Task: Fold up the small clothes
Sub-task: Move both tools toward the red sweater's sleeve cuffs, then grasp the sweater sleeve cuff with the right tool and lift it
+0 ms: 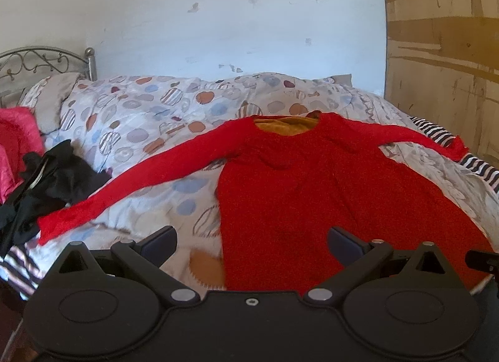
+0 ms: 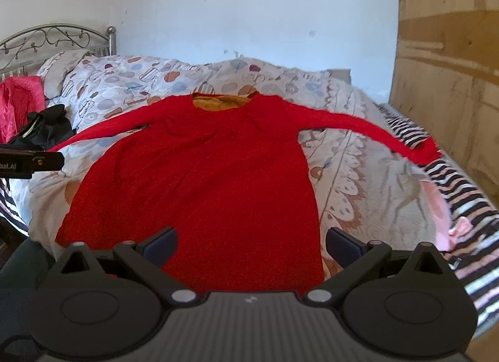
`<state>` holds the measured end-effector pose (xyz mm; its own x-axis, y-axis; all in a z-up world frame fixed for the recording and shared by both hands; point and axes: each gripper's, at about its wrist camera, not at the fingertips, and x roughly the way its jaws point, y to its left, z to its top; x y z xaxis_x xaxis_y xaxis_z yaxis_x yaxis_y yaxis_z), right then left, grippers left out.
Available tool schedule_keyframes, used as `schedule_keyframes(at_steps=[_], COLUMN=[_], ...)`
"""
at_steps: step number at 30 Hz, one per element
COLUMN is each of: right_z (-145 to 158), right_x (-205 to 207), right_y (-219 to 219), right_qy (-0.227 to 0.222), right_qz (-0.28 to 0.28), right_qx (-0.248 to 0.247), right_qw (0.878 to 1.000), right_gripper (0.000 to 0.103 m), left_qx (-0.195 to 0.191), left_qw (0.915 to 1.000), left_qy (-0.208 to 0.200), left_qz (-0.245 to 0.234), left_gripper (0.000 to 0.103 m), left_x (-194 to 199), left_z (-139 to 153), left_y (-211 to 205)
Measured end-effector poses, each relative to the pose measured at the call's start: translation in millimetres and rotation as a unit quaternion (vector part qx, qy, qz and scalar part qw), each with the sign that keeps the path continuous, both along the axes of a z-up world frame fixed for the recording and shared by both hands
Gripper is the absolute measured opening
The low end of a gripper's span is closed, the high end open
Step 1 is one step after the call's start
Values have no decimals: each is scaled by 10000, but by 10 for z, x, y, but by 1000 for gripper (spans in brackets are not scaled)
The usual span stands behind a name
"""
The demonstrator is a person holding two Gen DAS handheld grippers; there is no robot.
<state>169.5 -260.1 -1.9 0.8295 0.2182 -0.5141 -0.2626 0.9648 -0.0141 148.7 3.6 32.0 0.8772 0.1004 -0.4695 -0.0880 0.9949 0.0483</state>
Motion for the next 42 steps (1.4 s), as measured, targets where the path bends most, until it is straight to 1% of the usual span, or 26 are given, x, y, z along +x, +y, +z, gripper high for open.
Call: schedule_keyframes(at_steps=[3,7,9,14,18,23,28,29,31,32,35,36,38,40,42], right_z=[-1,-8,-9,-21,-33,-104,-237,-258,-291,-302,-326,-326,-321,-328,-335], right_x=[290,700,889,1354,1631,1962,2249,2290,2357,2401,2555,2626,2820,2971,3128], right_y=[-81,-211,-265,-373,-457,-609,-827,-887,-1042,-1145,-1501,-1643,-1967,-2246,-2474], right_qy=[107,222,244,246,200,196,152,76,-124,-154,-404,-388,-122,-110,-130], right_qz=[-110,-205,-269,-498,-617,-800,-831,-821,-780,-796,-1009,-1067,-1176,-1226,-1424], right_qx=[82,245,235,-98,-322,-485,-563,-524,-297,-199,87,260,782,1275,1565], right_qw=[9998,9992,9991,9984,9974,9954,9948,9952,9964,9965,9940,9932,9899,9842,9773], right_gripper=[103,103,103,103,103,103,103,103,103,103,103,103,103,103,103], left_qx=[-7,-144,-178,-206,-310,-279,-203,-180,-164,-188,-263,-267,-312,-374,-450], left_qw=[10000,9997,9996,9995,9990,9989,9987,9986,9985,9985,9989,9990,9990,9988,9985], left_qy=[59,165,186,258,329,365,477,505,525,504,366,322,257,242,232], left_qz=[-72,-88,-74,-4,35,1,-25,-33,-58,-77,-152,-172,-201,-219,-222], left_gripper=[102,102,102,102,102,102,102,102,102,102,102,102,102,102,102], left_x=[250,621,804,1290,1652,1968,2153,2168,2181,2169,2125,2107,2081,2077,2076], left_z=[-5,-39,-63,-148,-243,-394,-576,-618,-701,-735,-807,-821,-853,-880,-904], left_y=[-23,-34,-50,-121,-171,-241,-266,-263,-254,-242,-212,-208,-190,-172,-154])
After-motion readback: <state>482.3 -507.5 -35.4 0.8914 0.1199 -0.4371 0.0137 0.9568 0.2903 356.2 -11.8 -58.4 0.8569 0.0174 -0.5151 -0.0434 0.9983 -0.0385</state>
